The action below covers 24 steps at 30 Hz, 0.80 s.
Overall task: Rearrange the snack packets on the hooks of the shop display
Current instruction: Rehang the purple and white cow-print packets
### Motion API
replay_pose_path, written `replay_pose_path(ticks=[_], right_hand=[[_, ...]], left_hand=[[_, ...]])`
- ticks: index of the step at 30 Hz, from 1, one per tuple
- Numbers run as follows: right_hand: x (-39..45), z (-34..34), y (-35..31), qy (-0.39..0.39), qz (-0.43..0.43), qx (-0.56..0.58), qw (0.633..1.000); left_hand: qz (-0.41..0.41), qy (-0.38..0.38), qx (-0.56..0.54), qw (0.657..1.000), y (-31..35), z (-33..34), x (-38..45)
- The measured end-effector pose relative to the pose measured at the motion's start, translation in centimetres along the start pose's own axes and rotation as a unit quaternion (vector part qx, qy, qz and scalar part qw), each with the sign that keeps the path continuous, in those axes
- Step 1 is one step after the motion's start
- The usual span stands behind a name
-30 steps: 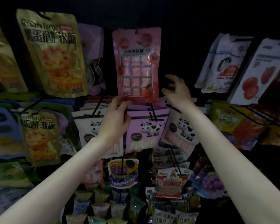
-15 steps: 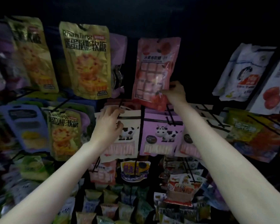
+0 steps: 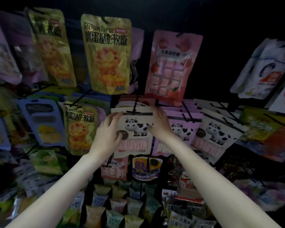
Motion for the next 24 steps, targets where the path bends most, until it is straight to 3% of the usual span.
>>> replay_pose_path(ticks=[3,10,12,15,20,24], right_hand=[[0.9,0.3,0.4,0.013,0.043,-0.029,0.999],[1.7,-1.2,-0.2,0.024,0.052,-0.098,0.994],[1.0,-1.6,-1.2,0.039,0.042,-0.045,0.997],[-0.8,-1.3,-2.9,-0.009,0.007,0.108,0.994],[-4.8,-4.8,-2.8,-0.019,-0.046,0.136,0.989],[-9.1,-7.2,1.2,-0.025,-0.036,0.119,0.992]], left_hand=[[-0.01,-0.003,-0.004,1.0,-1.3,-0.5,-1.0],[0.0,-0.009,-0.005,1.0,-1.9,-1.5,-1.4],[0.004,-0.008,-0.007,1.0,-2.0,-1.6,-1.5],[0.016,0.003,-0.015,1.0,-2.0,-1.9,-1.9],[0.08,0.041,-0.035,0.995,-0.3,-2.4,-2.2],[0.147,0.004,-0.042,0.988,2.9,0.4,-3.0]])
Point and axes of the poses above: each hand's wrist, its own x-axis towards the middle knuckle, its own z-axis out of the palm, y = z × x, the point moved 6 cm from there along x, towards the middle knuckle, and after that the axes turned 3 degrees about y, right-handed, at the moved point
